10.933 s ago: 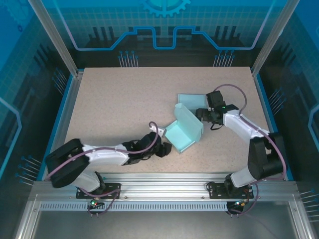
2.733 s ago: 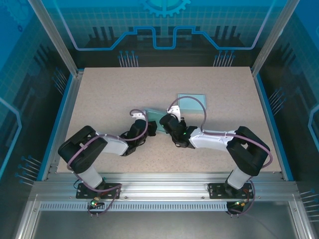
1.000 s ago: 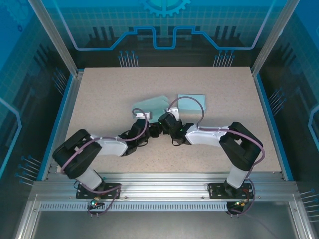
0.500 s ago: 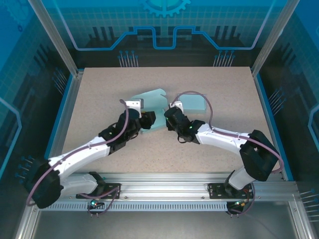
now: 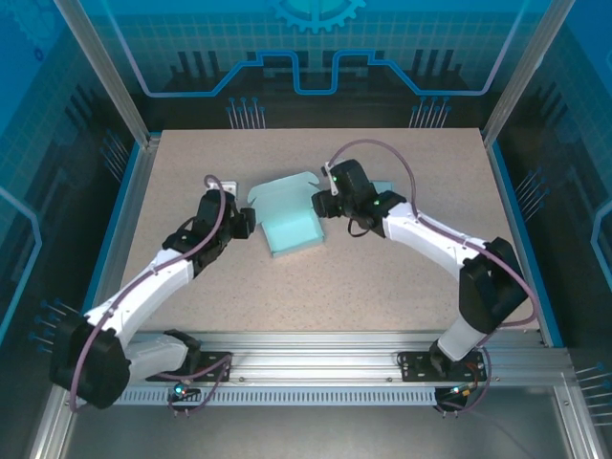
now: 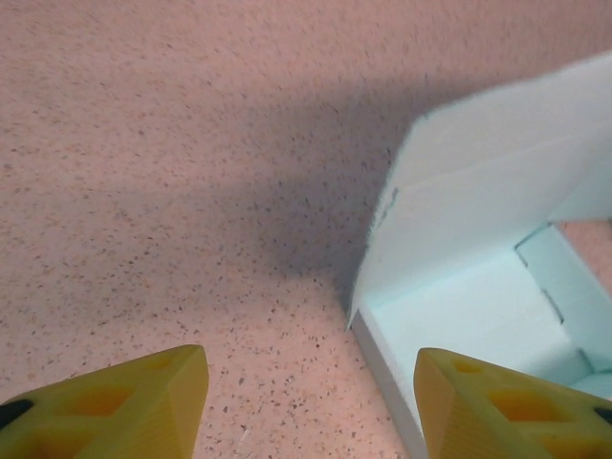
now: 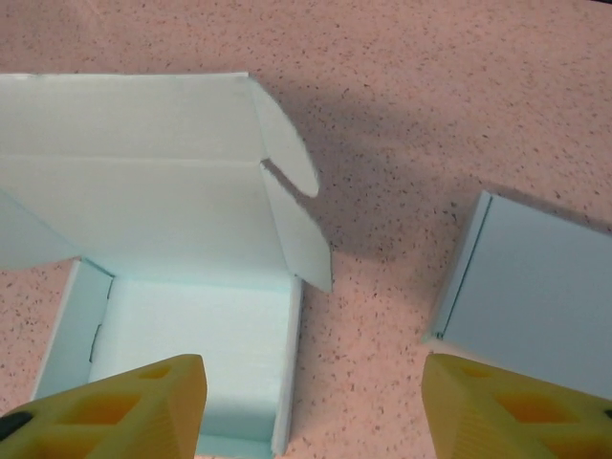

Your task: Fold the paper box

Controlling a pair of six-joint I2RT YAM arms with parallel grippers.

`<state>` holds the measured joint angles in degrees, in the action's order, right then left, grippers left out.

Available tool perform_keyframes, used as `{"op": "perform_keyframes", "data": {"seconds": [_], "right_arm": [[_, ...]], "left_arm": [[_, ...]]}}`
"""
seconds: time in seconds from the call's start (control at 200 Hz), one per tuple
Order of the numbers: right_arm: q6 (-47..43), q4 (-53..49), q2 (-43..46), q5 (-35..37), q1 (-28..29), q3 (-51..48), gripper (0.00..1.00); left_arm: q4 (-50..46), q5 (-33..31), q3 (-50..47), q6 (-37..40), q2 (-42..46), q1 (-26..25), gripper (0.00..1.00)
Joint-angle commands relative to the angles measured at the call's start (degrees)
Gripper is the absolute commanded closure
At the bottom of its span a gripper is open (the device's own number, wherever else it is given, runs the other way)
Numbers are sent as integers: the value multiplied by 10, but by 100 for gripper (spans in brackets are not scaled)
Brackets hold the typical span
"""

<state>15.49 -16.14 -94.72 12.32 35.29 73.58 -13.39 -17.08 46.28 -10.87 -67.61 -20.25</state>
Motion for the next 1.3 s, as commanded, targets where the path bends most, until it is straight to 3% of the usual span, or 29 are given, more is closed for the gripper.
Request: {"op": "perform_keyframes", "data": {"seconds": [0.0, 0.25, 0.6, 0.855, 1.056, 1.161, 1.296], "right_arm": [[-44, -53, -45, -84, -22, 49, 39], [-65, -81, -131, -136, -47, 129, 42], [-63, -78, -161, -160, -47, 160, 55], [-57, -76, -169, -155, -44, 164, 67], [-51, -76, -170, -137, -40, 163, 80], [-46, -73, -162, -116, -34, 155, 85], [-45, -66, -142, -93, -28, 140, 82]], "left_arm": [[-1, 55, 33, 57, -30, 12, 41], [18, 68, 58, 63, -90, 34, 46], [50, 93, 78, 68, -141, 40, 62], [57, 99, 94, 69, -166, 40, 74], [63, 107, 97, 69, -176, 40, 93], [66, 124, 99, 62, -180, 40, 98], [74, 135, 98, 64, -179, 40, 100]]}}
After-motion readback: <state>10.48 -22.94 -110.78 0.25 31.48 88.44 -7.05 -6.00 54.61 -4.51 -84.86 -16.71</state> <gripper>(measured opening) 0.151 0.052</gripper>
